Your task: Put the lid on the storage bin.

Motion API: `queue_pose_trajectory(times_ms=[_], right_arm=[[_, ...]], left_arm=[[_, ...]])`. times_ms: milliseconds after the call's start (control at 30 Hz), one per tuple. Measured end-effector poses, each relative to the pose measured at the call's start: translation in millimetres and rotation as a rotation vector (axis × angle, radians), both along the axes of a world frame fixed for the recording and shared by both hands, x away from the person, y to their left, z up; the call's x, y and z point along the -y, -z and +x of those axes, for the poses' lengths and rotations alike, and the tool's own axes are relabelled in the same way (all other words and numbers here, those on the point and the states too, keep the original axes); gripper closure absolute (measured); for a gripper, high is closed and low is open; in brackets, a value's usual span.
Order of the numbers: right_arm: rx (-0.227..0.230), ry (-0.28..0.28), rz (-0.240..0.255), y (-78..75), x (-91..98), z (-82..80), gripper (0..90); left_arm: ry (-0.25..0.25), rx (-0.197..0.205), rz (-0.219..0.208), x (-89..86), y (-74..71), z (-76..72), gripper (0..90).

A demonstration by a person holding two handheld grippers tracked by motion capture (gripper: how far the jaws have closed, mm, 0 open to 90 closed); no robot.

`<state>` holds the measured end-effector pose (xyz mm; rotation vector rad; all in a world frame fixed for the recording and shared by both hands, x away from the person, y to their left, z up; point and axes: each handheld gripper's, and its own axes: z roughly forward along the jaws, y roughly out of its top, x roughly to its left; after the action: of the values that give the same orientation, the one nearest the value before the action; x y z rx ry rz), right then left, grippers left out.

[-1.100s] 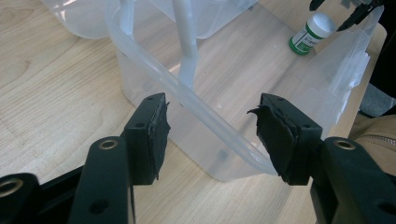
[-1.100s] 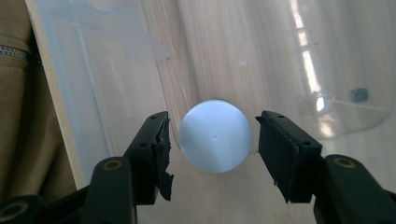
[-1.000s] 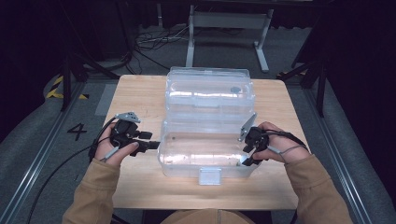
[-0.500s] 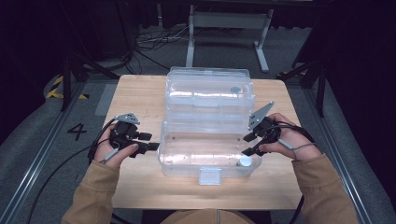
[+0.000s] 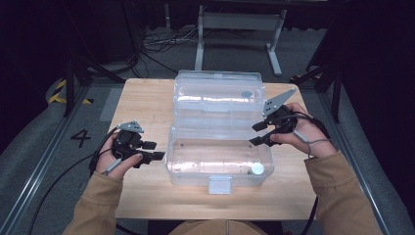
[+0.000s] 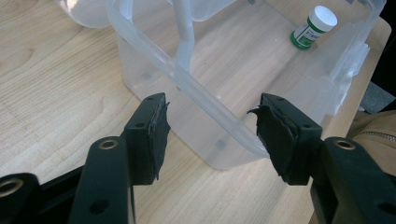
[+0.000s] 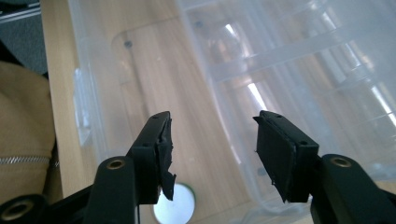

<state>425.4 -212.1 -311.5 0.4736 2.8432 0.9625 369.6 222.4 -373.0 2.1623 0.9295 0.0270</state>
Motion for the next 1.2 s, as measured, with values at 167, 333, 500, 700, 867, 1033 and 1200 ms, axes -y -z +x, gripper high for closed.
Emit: queue_pose_trajectory(times_ms=[167, 333, 500, 700, 867, 1033, 1200], right_arm=[[0.028, 0.037, 0.034, -9.3, -2.9, 9.2, 45.8], [0.054, 0.066, 0.069, -18.4, -6.6, 19.1, 46.3], [0.069, 0.077, 0.096, -25.2, -10.4, 26.5, 47.0], [0.075, 0.108, 0.132, -26.9, -16.0, 45.4, 47.7], [0.062, 0.134, 0.141, -17.2, -18.5, 61.9, 47.1], [0.036, 0.141, 0.139, -11.4, -20.5, 68.7, 48.7], [0.001, 0.108, 0.103, -4.2, -25.5, 72.0, 61.5]], left_arm=[[0.006, 0.001, 0.000, -0.4, 0.4, -1.0, 43.8], [0.008, -0.001, -0.001, -0.5, 1.0, -2.5, 43.8], [0.006, -0.001, -0.002, -0.1, 1.4, -6.6, 43.9], [0.011, 0.009, -0.003, 1.1, 0.4, -12.7, 44.0], [0.026, 0.012, -0.010, 4.5, 0.3, -14.5, 43.9], [0.049, 0.017, -0.015, 8.7, -1.0, -14.1, 44.0], [0.082, 0.022, -0.018, 16.6, -1.9, -13.5, 44.0]])
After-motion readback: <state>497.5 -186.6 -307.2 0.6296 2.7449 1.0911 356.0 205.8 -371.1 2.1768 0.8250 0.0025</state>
